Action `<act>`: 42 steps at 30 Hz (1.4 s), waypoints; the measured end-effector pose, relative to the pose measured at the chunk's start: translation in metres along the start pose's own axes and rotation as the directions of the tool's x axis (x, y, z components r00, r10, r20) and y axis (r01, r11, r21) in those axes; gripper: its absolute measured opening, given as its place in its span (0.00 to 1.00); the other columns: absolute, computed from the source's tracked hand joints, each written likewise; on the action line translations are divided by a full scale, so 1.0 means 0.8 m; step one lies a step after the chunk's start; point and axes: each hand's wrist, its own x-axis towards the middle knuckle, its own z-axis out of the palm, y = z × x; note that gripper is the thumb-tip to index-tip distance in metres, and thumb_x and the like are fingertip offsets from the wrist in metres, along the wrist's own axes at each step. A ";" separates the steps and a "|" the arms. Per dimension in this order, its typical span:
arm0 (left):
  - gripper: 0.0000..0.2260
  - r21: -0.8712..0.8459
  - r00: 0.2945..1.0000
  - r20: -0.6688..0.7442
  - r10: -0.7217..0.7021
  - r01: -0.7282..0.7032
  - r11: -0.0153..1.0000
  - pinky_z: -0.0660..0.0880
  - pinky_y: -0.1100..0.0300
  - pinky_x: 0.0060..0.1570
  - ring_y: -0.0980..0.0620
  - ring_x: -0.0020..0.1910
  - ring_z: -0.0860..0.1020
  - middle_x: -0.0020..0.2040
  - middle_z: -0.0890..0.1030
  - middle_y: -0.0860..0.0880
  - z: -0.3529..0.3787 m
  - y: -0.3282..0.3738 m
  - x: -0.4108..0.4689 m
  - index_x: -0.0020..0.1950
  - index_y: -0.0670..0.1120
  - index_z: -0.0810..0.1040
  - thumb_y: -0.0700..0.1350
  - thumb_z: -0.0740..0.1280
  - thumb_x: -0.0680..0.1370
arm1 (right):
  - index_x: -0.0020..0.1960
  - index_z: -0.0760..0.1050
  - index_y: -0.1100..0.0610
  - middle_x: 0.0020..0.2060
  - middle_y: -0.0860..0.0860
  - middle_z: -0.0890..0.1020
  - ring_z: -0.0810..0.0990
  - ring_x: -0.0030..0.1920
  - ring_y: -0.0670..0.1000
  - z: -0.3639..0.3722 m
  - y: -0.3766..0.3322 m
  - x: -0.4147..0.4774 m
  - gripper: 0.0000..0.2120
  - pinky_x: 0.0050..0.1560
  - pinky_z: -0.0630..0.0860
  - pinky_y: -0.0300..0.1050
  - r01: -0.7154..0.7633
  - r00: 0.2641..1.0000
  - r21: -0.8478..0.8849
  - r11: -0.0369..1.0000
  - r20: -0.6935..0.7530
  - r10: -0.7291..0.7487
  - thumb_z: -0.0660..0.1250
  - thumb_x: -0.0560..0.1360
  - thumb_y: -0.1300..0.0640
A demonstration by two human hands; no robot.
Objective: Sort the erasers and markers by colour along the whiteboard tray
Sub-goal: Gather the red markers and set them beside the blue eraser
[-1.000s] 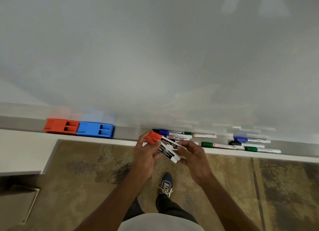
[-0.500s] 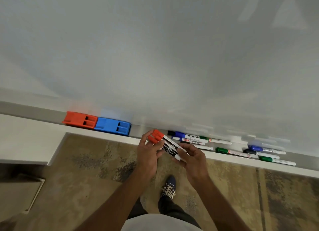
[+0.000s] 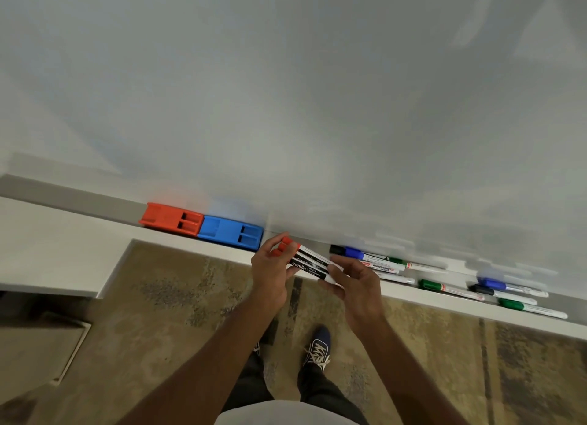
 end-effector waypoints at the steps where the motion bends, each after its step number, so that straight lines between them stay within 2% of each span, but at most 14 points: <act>1: 0.12 0.009 1.000 0.000 0.003 -0.003 1.000 0.83 0.49 0.46 0.43 0.54 0.83 0.56 0.82 0.41 -0.001 0.000 0.002 0.55 0.47 0.83 0.36 0.73 0.74 | 0.55 0.80 0.65 0.49 0.61 0.84 0.86 0.48 0.58 0.003 0.002 0.002 0.09 0.49 0.84 0.54 0.005 1.000 -0.007 1.000 -0.010 -0.005 0.68 0.75 0.69; 4: 0.14 0.075 0.999 -0.013 0.051 -0.050 0.996 0.81 0.49 0.53 0.45 0.55 0.82 0.58 0.82 0.41 -0.010 0.006 0.007 0.60 0.44 0.79 0.40 0.73 0.75 | 0.51 0.81 0.64 0.45 0.59 0.85 0.86 0.46 0.58 0.010 0.004 0.013 0.07 0.48 0.84 0.54 -0.002 0.999 -0.022 1.000 -0.034 0.001 0.68 0.75 0.71; 6: 0.17 0.327 0.974 -0.054 0.220 -0.191 0.926 0.79 0.57 0.54 0.50 0.56 0.80 0.60 0.81 0.45 -0.023 0.010 0.008 0.65 0.45 0.77 0.44 0.71 0.77 | 0.50 0.81 0.64 0.43 0.58 0.84 0.85 0.44 0.58 0.014 0.006 0.026 0.07 0.47 0.84 0.54 -0.003 0.999 -0.054 0.999 -0.054 0.000 0.68 0.75 0.72; 8: 0.18 0.599 0.892 0.007 0.452 -0.366 0.712 0.76 0.61 0.55 0.51 0.59 0.78 0.63 0.80 0.46 -0.041 0.008 0.006 0.68 0.44 0.75 0.46 0.68 0.79 | 0.50 0.81 0.64 0.43 0.58 0.84 0.85 0.44 0.57 0.018 0.009 0.039 0.07 0.47 0.84 0.54 0.019 0.998 -0.125 0.992 -0.064 -0.028 0.69 0.75 0.72; 10: 0.19 0.725 0.818 0.196 0.540 -0.492 0.482 0.73 0.57 0.63 0.49 0.67 0.73 0.69 0.75 0.45 -0.054 0.001 0.006 0.71 0.43 0.72 0.47 0.65 0.81 | 0.50 0.82 0.62 0.43 0.58 0.84 0.86 0.44 0.57 0.024 0.013 0.049 0.08 0.46 0.84 0.53 0.049 0.997 -0.220 0.974 -0.054 -0.062 0.69 0.74 0.71; 13: 0.25 0.768 0.742 0.482 0.466 -0.614 0.183 0.54 0.63 0.72 0.53 0.77 0.57 0.79 0.59 0.50 -0.065 -0.013 0.009 0.78 0.46 0.62 0.49 0.62 0.82 | 0.49 0.82 0.58 0.45 0.58 0.85 0.86 0.46 0.57 0.038 0.019 0.059 0.09 0.46 0.84 0.52 0.076 0.996 -0.323 0.944 -0.027 -0.089 0.70 0.74 0.69; 16: 0.33 0.735 0.690 0.652 0.312 -0.676 -0.041 0.37 0.61 0.74 0.53 0.78 0.39 0.79 0.41 0.51 -0.068 -0.023 0.019 0.80 0.45 0.48 0.53 0.61 0.81 | 0.51 0.81 0.57 0.47 0.56 0.85 0.86 0.47 0.56 0.052 0.025 0.065 0.10 0.48 0.84 0.55 0.081 0.995 -0.362 0.929 -0.019 -0.094 0.71 0.74 0.69; 18: 0.35 0.734 0.713 0.679 0.174 -0.657 -0.170 0.39 0.51 0.77 0.49 0.78 0.35 0.79 0.37 0.47 -0.064 -0.026 0.028 0.80 0.44 0.41 0.56 0.58 0.82 | 0.52 0.80 0.57 0.47 0.55 0.86 0.86 0.46 0.54 0.060 0.028 0.068 0.10 0.48 0.84 0.56 0.074 0.995 -0.388 0.919 -0.038 -0.096 0.71 0.74 0.68; 21: 0.38 0.714 0.735 0.674 0.073 -0.624 -0.318 0.41 0.45 0.77 0.45 0.78 0.34 0.80 0.37 0.43 -0.061 -0.030 0.039 0.79 0.43 0.37 0.58 0.56 0.81 | 0.52 0.80 0.59 0.46 0.56 0.86 0.86 0.45 0.55 0.070 0.032 0.067 0.08 0.48 0.84 0.57 0.048 0.988 -0.411 0.911 -0.114 -0.103 0.71 0.74 0.67; 25: 0.40 0.700 0.738 0.672 0.059 -0.608 -0.374 0.41 0.44 0.77 0.44 0.77 0.33 0.80 0.36 0.42 -0.064 -0.038 0.046 0.79 0.42 0.37 0.56 0.58 0.79 | 0.55 0.80 0.60 0.46 0.56 0.85 0.83 0.47 0.56 0.081 0.031 0.065 0.11 0.52 0.81 0.53 0.008 0.965 -0.454 0.891 -0.231 -0.126 0.74 0.74 0.58; 28: 0.40 0.708 0.744 0.665 0.067 -0.599 -0.375 0.39 0.45 0.77 0.44 0.77 0.32 0.79 0.35 0.42 -0.064 -0.043 0.043 0.79 0.42 0.36 0.55 0.59 0.79 | 0.59 0.78 0.60 0.52 0.55 0.83 0.81 0.53 0.55 0.090 0.026 0.065 0.15 0.57 0.77 0.50 -0.071 0.964 -0.427 0.901 -0.260 -0.047 0.71 0.75 0.54; 32: 0.41 0.738 0.767 0.636 0.087 -0.572 -0.358 0.39 0.46 0.77 0.41 0.77 0.33 0.79 0.34 0.39 -0.060 -0.046 0.036 0.78 0.40 0.34 0.54 0.60 0.80 | 0.64 0.75 0.61 0.61 0.57 0.80 0.77 0.61 0.57 0.104 0.020 0.062 0.20 0.63 0.72 0.52 -0.160 0.962 -0.297 0.941 -0.261 0.081 0.69 0.77 0.52; 35: 0.41 0.769 0.793 0.603 0.090 -0.546 -0.332 0.42 0.46 0.77 0.40 0.77 0.33 0.78 0.32 0.38 -0.055 -0.046 0.030 0.77 0.39 0.32 0.53 0.60 0.80 | 0.69 0.71 0.59 0.65 0.55 0.77 0.74 0.65 0.57 0.112 0.017 0.061 0.23 0.60 0.67 0.47 -0.182 0.959 -0.216 0.959 -0.255 0.125 0.67 0.78 0.49; 42: 0.42 0.818 0.830 0.546 0.114 -0.499 -0.285 0.41 0.45 0.77 0.39 0.76 0.31 0.77 0.30 0.36 -0.046 -0.050 0.026 0.76 0.36 0.30 0.52 0.59 0.81 | 0.70 0.71 0.56 0.67 0.54 0.76 0.73 0.67 0.56 0.119 0.017 0.059 0.25 0.70 0.66 0.51 -0.204 0.948 0.028 0.978 -0.243 0.205 0.68 0.77 0.48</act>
